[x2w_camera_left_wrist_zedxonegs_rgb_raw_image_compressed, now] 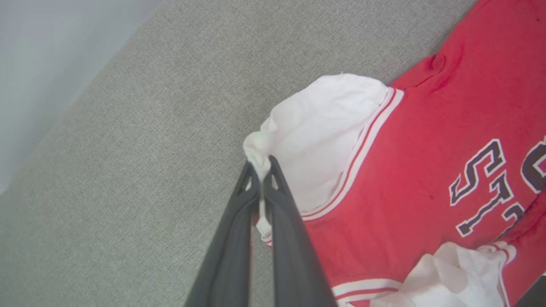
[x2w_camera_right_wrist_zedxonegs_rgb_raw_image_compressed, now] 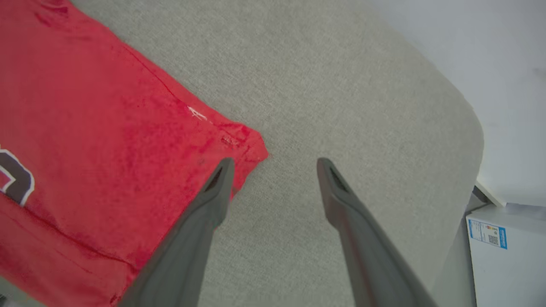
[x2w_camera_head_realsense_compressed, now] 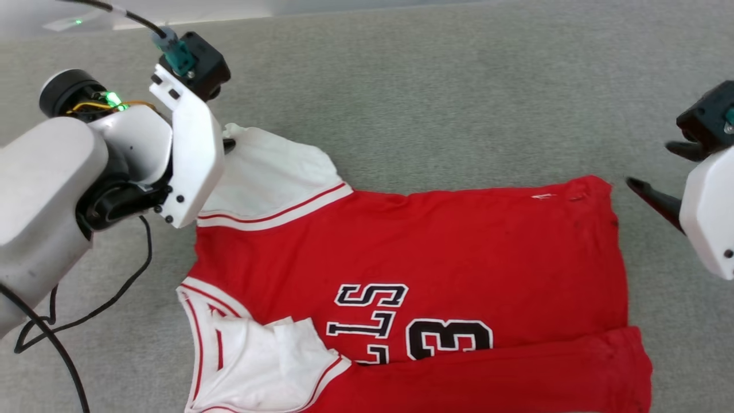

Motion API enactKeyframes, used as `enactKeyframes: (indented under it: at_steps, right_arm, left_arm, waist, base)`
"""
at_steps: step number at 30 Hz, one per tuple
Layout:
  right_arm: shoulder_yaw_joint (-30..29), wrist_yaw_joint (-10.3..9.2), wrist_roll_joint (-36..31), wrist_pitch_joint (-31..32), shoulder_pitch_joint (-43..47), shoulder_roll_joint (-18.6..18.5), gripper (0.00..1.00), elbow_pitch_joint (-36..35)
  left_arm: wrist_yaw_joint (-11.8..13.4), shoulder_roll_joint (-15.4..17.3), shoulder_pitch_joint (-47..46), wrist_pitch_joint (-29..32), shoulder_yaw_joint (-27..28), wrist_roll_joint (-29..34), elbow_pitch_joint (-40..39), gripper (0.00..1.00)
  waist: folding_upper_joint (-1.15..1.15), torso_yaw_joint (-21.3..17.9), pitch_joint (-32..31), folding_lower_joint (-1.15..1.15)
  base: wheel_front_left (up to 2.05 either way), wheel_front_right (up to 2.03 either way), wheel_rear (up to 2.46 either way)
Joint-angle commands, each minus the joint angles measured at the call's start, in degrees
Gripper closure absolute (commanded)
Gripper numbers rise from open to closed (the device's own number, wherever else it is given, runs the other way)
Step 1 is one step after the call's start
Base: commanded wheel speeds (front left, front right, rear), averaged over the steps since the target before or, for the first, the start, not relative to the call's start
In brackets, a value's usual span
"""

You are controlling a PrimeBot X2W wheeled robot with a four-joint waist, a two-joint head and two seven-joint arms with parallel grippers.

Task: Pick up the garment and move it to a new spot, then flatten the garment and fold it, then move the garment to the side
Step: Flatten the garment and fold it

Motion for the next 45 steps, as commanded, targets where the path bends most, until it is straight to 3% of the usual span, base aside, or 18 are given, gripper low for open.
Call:
enactKeyframes:
  at_steps: [1,8,19,20,21,22,26,36,45]
  right_arm:
    - [2.5,-0.05,2.5,3.7,-2.7,-1.6,0.0,1.4]
    - [9.2,-0.04,10.7,13.7,-10.4,0.1,0.0,10.1]
    - [19.4,-0.03,13.2,9.2,-8.7,6.3,0.0,23.0]
    - [19.9,-0.02,13.5,8.0,-8.7,6.4,0.36,23.4]
    - [20.2,-0.03,13.9,6.5,-9.0,6.9,0.93,23.8]
    - [20.3,-0.03,14.1,5.3,-9.6,7.0,1.0,24.2]
    - [20.5,-0.03,14.7,-3.6,-13.1,6.1,1.0,24.3]
    - [23.6,-0.04,16.5,-14.4,-8.1,2.8,1.0,21.5]
    - [25.1,-0.04,17.4,-21.8,1.4,-1.0,1.0,18.6]
  left_arm:
    - [0.0,-0.3,0.5,-0.8,-0.2,0.3,-0.8,1.0]
    - [0.0,-1.0,-1.5,-3.1,-0.7,2.0,-3.0,1.0]
    - [0.0,-2.1,-3.4,-5.6,-1.4,2.8,-3.1,1.0]
    - [0.0,-2.1,-3.2,-5.8,-1.5,2.8,-2.9,1.0]
    - [0.0,-1.9,-3.0,-6.1,-1.6,2.7,-2.6,1.0]
    - [0.0,-1.8,-2.6,-6.3,-1.7,2.7,-2.3,1.0]
    - [0.0,-1.1,-1.0,-9.4,-1.9,2.0,-1.4,1.0]
    - [2.2,3.1,6.9,-14.4,-1.9,-0.3,-6.2,1.0]
    - [9.2,11.1,19.8,-18.0,-4.8,-2.4,-16.9,1.0]
  waist:
    - [0.0,1.6,0.3,0.0]
    - [0.0,4.4,3.3,0.0]
    - [0.0,6.1,6.4,0.0]
    - [0.0,6.0,6.2,0.0]
    - [0.0,5.7,5.9,0.0]
    - [0.0,5.5,5.6,0.0]
    - [0.0,4.3,1.2,0.0]
    - [0.0,3.5,-6.9,0.0]
    - [0.0,3.5,-12.1,0.0]
  base:
    - [0.0,0.0,0.0]
    - [0.0,0.0,0.0]
    - [0.0,0.0,0.0]
    - [0.0,0.0,0.0]
    - [0.0,0.0,0.0]
    - [0.0,0.0,0.0]
    - [0.0,0.0,0.0]
    - [0.0,0.0,0.0]
    - [0.0,0.0,0.0]
